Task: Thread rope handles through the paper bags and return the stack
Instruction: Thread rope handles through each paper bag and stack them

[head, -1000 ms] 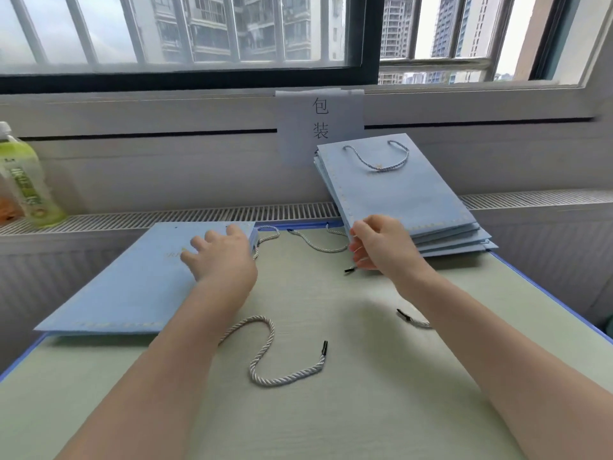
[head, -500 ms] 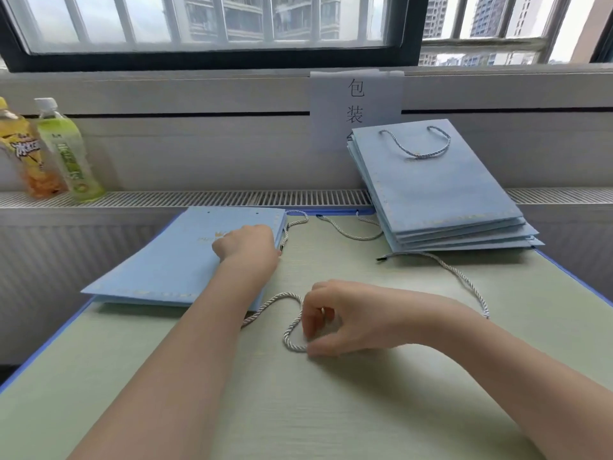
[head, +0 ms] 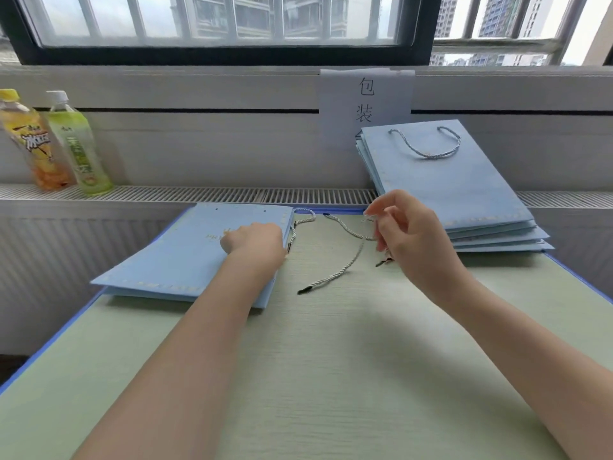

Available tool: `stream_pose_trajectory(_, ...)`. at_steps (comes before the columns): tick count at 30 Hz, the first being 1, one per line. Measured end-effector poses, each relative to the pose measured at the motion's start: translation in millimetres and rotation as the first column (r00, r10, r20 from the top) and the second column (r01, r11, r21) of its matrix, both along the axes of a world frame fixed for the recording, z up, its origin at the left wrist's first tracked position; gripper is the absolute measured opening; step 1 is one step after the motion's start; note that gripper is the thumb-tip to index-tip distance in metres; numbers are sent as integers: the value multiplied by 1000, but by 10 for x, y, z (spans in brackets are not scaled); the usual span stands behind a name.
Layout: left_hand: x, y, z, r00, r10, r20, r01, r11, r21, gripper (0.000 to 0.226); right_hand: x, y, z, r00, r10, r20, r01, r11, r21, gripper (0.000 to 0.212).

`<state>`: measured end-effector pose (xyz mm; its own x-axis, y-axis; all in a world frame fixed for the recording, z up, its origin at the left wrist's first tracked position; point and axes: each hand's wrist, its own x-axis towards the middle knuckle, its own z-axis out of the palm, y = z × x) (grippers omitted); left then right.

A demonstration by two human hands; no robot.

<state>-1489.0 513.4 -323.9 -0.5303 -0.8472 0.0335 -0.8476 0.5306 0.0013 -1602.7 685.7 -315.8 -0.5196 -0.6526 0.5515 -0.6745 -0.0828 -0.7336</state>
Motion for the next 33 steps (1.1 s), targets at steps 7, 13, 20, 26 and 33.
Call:
stream_pose_trajectory(7, 42, -13, 53, 1000, -20, 16, 19, 999, 47, 27, -8, -64, -144, 998, 56, -31, -51, 987, 152, 23)
stream_pose_trajectory(13, 40, 85, 90, 998, -54, 44, 54, 999, 10, 27, 30, -83, -197, 993, 107, -53, -91, 966, 241, 18)
stream_pose_trajectory(20, 72, 102, 209, 994, -107, -1, 107, 993, -48, 34, 6, -66, -165, 994, 107, -23, -98, 963, 250, 30)
stream_pose_trajectory(26, 82, 244, 366, 982, -106, -156, 68, 970, -232, 23, 31, -78, -130, 983, 123, 136, -151, 963, 224, 32)
stream_pose_trajectory(33, 24, 612, 567, 948, -191, -253, 109, 945, -307, 15, 80, -108, -105, 774, 274, 571, -374, 925, 64, 30)
